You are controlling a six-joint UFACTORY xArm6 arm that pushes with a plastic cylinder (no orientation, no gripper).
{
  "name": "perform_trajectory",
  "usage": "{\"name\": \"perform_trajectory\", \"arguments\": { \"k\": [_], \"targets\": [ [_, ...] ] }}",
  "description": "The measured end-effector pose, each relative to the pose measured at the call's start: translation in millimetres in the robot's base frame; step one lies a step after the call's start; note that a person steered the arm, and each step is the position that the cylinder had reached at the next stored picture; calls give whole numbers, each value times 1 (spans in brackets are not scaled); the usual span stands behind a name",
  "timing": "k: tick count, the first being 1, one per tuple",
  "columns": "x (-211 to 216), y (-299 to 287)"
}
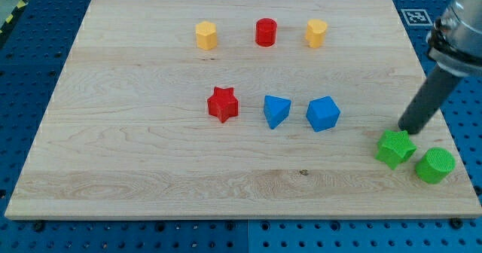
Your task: Move the yellow heart towards to the green star
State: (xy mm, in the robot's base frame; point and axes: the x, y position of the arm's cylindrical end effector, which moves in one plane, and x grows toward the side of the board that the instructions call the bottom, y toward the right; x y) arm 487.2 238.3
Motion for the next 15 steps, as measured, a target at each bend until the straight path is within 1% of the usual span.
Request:
{"name": "perform_trajectory", "arguments": {
  "k": [2, 3, 4, 5, 6, 8, 9, 10, 12, 14, 15],
  "targets": [
    [-101, 0],
    [-141, 3],
    [-200, -6],
    [-237, -62],
    [-231, -129],
    [-220, -127],
    [-207, -121],
    [-199, -98],
    [-165, -105],
    [-103, -100],
    [-104, -72]
  ]
}}
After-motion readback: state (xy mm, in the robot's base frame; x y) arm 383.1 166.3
